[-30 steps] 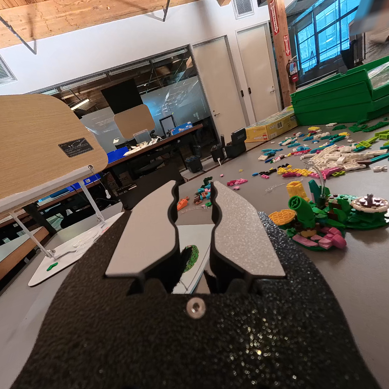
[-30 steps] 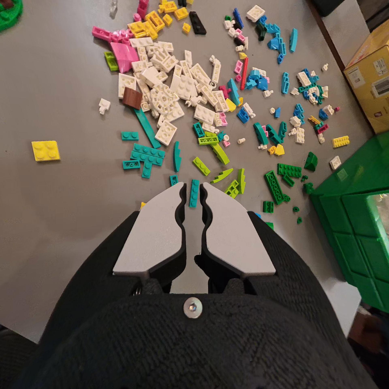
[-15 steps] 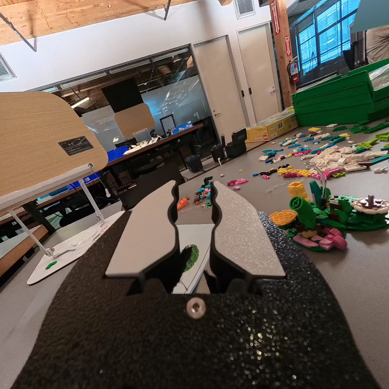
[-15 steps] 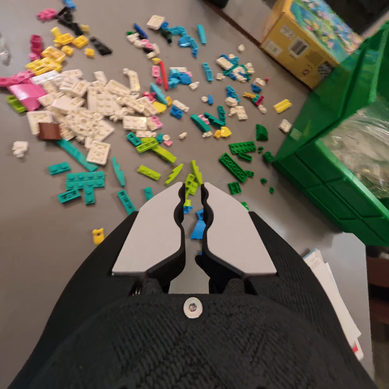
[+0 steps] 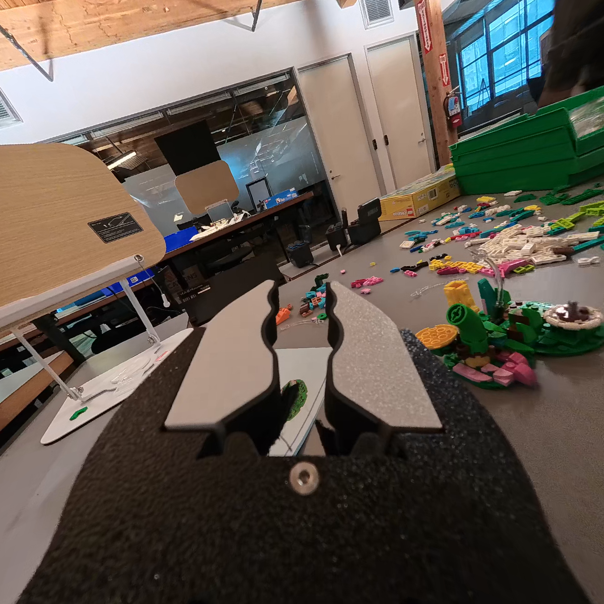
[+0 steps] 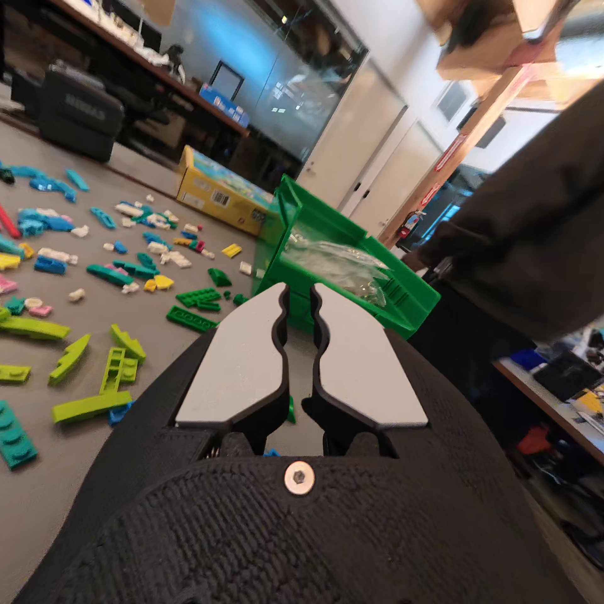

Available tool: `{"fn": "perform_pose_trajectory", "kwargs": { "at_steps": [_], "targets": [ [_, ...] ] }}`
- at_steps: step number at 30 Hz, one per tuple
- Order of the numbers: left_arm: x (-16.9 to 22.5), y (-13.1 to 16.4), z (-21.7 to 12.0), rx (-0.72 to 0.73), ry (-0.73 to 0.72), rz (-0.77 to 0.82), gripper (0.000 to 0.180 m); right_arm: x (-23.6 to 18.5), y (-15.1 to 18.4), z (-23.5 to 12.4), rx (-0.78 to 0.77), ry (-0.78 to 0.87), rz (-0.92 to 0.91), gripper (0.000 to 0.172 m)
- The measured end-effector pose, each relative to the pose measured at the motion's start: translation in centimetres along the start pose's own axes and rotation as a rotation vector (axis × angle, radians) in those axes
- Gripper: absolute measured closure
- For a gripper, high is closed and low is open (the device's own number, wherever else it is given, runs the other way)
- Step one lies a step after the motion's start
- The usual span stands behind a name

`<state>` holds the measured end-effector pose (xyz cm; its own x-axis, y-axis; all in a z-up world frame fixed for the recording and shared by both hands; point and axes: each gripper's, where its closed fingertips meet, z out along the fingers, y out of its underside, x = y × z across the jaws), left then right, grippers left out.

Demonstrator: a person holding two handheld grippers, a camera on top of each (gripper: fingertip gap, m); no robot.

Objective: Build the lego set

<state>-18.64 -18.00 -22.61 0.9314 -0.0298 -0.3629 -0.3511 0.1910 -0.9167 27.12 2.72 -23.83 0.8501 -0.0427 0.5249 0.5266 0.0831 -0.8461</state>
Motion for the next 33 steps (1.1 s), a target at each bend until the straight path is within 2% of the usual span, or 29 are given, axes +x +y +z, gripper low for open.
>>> {"fn": "perform_pose_trajectory", "kwargs": {
  "at_steps": [3, 8, 19, 33],
  "targets": [
    [-0.1, 0.1, 0.0, -0.003, -0.001, -0.011, 0.154, 0.4, -0.2, 0.1, 0.019, 0.006, 0.123, 0.164],
    [-0.2, 0.2, 0.1, -0.007, -0.002, -0.017, 0.155, 0.9, 0.6, 0.3, -0.006, 0.007, 0.212, 0.166],
    [-0.1, 0.1, 0.1, -0.006, -0.001, -0.017, 0.156, 2.1, 0.5, 0.0, 0.028, 0.047, 0.306, 0.166],
    [0.0, 0.1, 0.1, -0.005, 0.001, -0.014, 0.157, 2.1, 0.2, -0.1, 0.045, 0.060, 0.244, 0.168]
  ]
}}
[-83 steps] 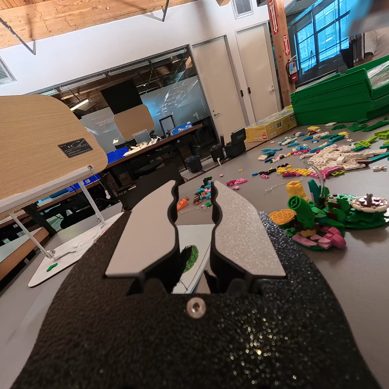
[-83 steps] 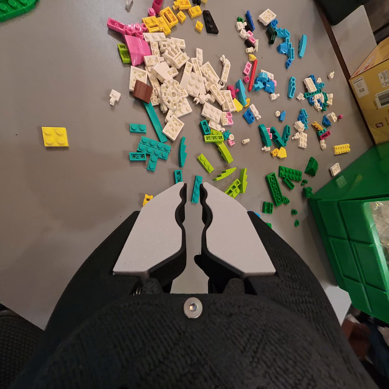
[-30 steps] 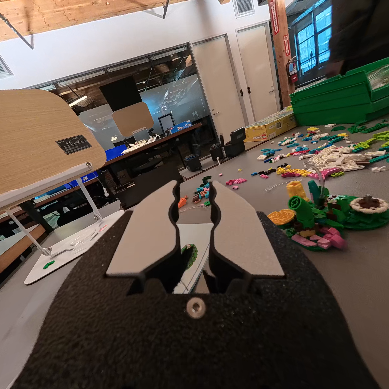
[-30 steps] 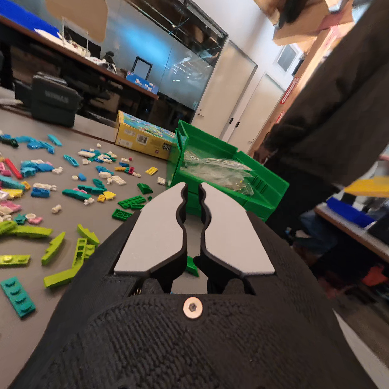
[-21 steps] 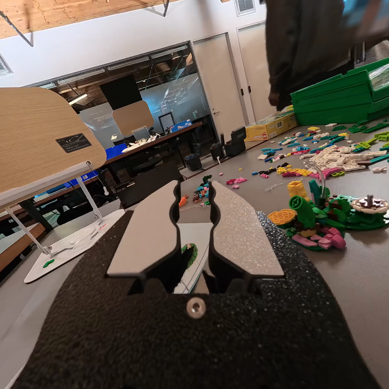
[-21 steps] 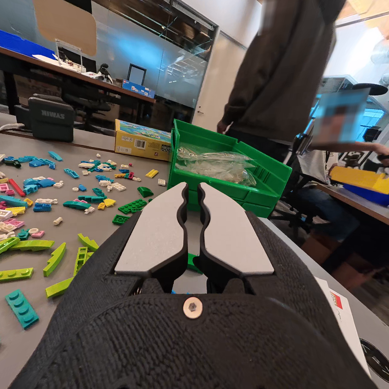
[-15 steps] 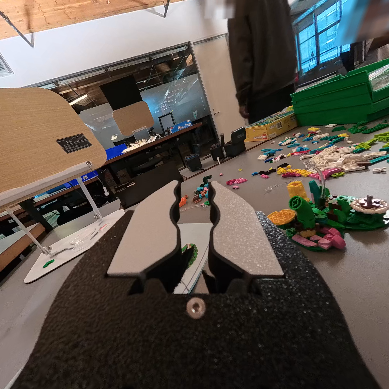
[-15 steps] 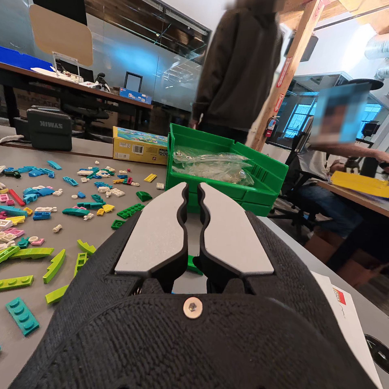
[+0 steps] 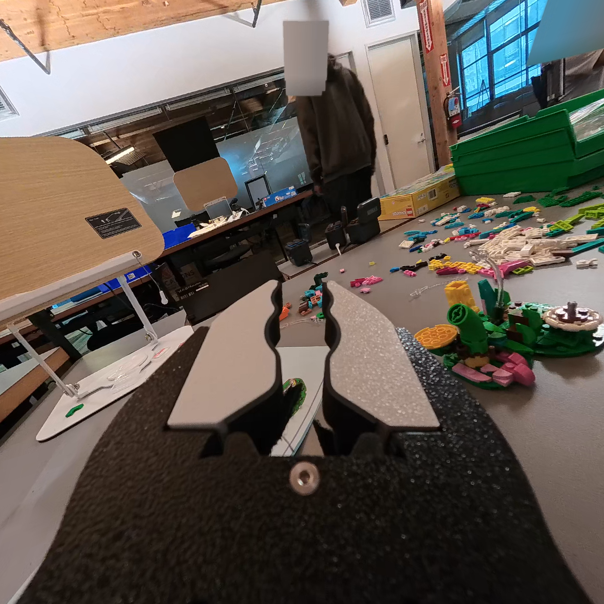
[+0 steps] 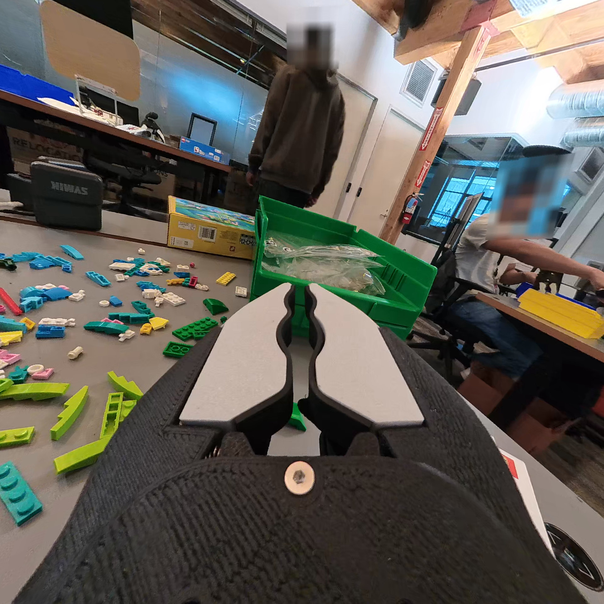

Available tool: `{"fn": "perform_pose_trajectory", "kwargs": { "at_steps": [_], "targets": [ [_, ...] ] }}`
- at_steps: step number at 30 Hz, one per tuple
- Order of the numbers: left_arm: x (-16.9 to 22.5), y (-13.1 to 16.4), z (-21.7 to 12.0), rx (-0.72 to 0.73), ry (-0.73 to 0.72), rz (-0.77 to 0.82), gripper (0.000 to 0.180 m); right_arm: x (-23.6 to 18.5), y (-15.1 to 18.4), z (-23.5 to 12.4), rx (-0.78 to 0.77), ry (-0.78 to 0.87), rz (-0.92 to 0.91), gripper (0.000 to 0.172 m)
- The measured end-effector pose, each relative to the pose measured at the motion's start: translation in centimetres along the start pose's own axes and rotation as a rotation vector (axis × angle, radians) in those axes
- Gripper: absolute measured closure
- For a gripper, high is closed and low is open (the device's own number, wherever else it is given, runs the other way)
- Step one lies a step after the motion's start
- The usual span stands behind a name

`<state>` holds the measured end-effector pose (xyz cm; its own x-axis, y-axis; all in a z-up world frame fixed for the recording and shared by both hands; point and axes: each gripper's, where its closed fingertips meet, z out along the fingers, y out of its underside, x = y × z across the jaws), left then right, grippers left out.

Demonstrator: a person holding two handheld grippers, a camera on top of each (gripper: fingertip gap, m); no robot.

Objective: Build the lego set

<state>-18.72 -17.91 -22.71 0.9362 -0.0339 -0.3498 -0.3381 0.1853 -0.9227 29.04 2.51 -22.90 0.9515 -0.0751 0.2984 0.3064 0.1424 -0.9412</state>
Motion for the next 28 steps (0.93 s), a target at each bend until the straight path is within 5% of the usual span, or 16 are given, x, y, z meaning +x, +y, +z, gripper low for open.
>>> {"fn": "perform_pose_trajectory", "kwargs": {
  "at_steps": [21, 28],
  "targets": [
    [0.1, 0.0, 0.0, -0.003, 0.000, 0.002, 0.158, 0.4, -0.2, -0.1, 0.014, 0.010, 0.017, 0.169],
    [0.1, 0.0, 0.0, -0.003, 0.005, -0.004, 0.161, 2.4, -0.3, -0.4, 0.050, 0.046, 0.195, 0.170]
  ]
}}
